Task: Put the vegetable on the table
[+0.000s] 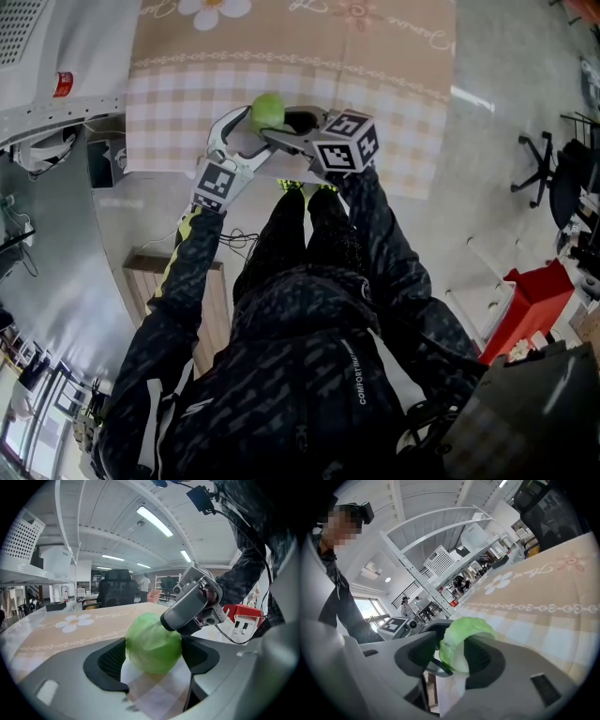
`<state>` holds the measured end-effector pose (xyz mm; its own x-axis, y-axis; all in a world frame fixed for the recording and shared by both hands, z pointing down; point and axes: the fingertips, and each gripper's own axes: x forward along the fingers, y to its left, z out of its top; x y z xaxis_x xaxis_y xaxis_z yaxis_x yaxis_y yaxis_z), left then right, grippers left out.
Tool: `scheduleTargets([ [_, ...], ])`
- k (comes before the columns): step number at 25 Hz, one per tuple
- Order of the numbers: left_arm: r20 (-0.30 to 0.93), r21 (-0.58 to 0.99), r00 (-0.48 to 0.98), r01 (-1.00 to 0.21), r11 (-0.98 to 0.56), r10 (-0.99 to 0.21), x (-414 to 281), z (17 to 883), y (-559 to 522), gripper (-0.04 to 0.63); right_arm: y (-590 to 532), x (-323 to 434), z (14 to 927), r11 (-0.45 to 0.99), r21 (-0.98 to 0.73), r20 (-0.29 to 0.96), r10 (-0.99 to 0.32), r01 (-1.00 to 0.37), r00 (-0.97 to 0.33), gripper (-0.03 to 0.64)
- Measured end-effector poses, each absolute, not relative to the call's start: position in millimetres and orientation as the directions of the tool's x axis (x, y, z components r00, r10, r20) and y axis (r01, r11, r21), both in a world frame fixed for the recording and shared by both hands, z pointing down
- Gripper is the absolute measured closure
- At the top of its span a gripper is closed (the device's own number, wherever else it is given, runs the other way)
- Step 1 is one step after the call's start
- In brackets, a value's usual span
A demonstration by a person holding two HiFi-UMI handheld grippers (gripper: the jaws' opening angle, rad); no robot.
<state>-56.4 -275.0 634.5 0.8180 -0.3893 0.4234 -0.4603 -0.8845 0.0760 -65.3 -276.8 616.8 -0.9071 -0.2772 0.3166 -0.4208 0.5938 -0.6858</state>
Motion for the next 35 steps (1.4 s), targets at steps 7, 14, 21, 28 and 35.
scheduleTargets([
  [7,0.445,0.085,0.810,-0.463,-0.882,-0.382,-61,640,-272,0.232,-280,-45,614,0.556,-0.715,0.298,-0.306,-0.424,-0.904,0.479],
  [14,0.436,0.088,0.808,-0.478,-0.874,-0.397,-59,638,-275,0.232,-280,-46,613,0.547,-0.720,0.305,-0.303,-0.426,-0.903,0.498],
  [21,0.441,0.048,0.796,-0.482,-0.875,-0.415,-48,634,-273,0.232,-264,-50,622,0.492,-0.786,0.284,-0.251,-0.375,-0.925,0.486],
  [28,0.432,0.026,0.789,-0.494,-0.869,-0.436,-40,629,-270,0.221,-260,-40,623,0.469,-0.807,0.267,-0.251,-0.358,-0.930,0.485],
  [35,0.423,0.027,0.781,-0.517,-0.855,-0.459,-34,625,-268,0.221,-256,-31,625,0.470,-0.809,0.267,-0.240,-0.352,-0.933,0.486],
])
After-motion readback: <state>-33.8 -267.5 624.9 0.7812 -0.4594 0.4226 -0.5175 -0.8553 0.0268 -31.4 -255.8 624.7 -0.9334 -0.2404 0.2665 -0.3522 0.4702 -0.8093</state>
